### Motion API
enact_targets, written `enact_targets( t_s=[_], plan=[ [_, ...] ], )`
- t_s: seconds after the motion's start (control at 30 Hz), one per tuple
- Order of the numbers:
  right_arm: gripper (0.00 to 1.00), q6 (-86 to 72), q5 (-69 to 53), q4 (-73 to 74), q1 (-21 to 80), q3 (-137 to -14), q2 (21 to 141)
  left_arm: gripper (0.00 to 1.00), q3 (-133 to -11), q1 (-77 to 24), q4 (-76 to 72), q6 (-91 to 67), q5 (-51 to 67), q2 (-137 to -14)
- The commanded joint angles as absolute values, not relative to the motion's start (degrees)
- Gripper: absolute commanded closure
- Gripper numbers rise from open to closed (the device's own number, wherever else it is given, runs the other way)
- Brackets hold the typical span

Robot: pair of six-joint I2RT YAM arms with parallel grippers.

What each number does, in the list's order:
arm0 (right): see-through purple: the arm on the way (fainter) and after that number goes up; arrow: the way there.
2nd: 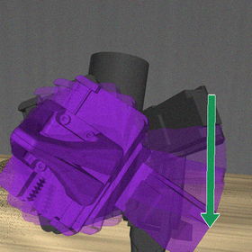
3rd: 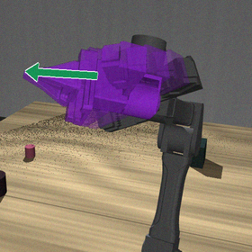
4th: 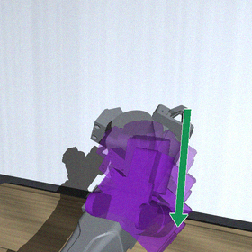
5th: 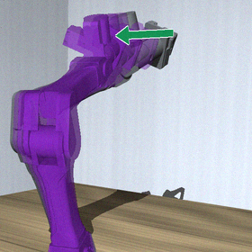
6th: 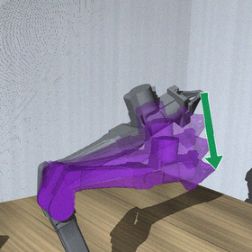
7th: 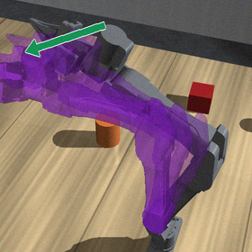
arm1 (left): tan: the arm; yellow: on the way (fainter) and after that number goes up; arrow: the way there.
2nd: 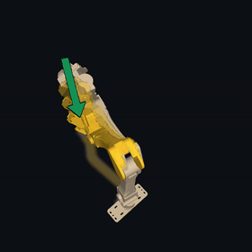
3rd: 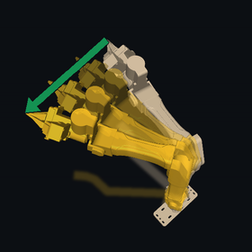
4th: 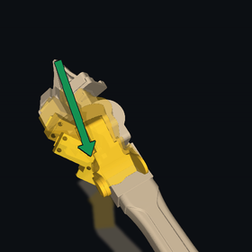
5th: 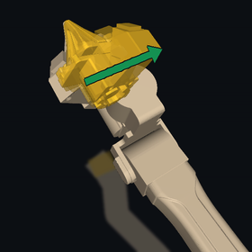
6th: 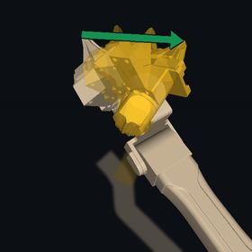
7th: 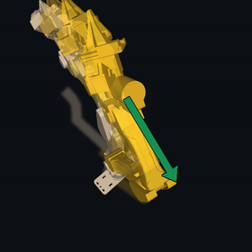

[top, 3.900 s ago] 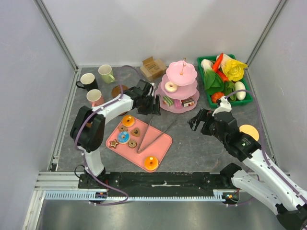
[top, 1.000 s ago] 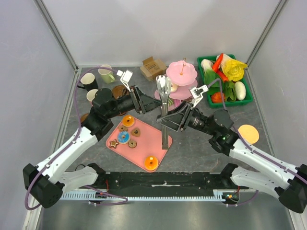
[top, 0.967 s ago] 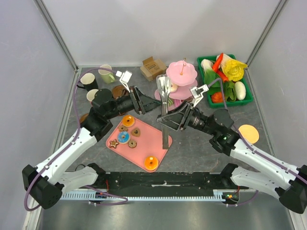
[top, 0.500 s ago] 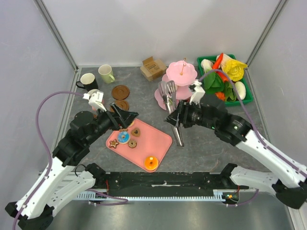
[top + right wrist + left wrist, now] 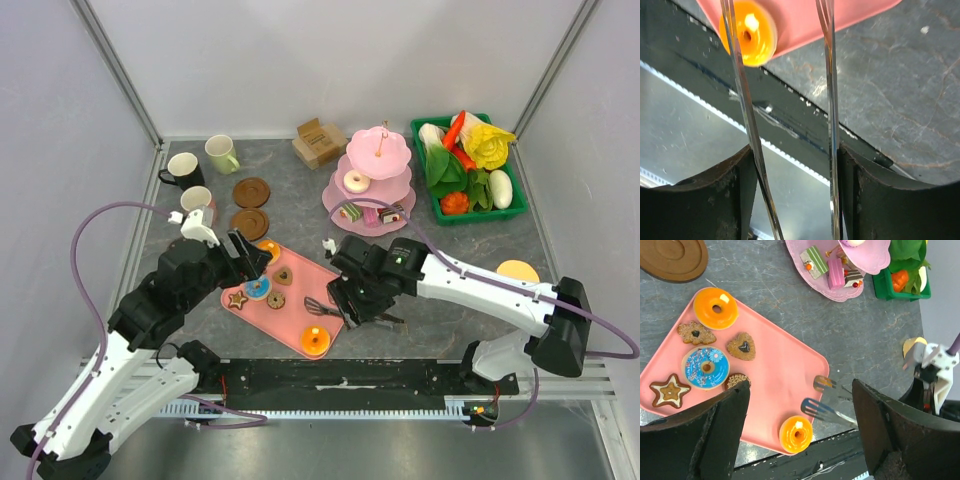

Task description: Serve the afternoon tea

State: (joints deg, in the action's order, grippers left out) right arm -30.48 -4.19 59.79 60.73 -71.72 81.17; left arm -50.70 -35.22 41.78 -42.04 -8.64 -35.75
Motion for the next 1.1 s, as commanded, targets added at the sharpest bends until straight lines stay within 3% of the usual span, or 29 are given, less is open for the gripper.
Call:
enact_targets(
  t_s=[0.0, 0.63, 1.07],
  plan=[
    [0.34, -28.6, -7.1, 64.4, 64.9, -71.9, 81.1, 0.11, -49.7, -35.2, 43.1, -40.0, -11.1, -34.4],
    [0.38, -27.8, -7.9, 62.9, 68.5, -70.5, 85.9, 0.11, -47.5, -35.3, 43.2, -41.2, -9.8, -33.8],
    [0.63, -29.6, -5.4, 61.1, 68.6, -70.9, 84.6, 0.08, -47.3, -35.2, 43.2, -41.7, -9.9, -34.6]
  ],
)
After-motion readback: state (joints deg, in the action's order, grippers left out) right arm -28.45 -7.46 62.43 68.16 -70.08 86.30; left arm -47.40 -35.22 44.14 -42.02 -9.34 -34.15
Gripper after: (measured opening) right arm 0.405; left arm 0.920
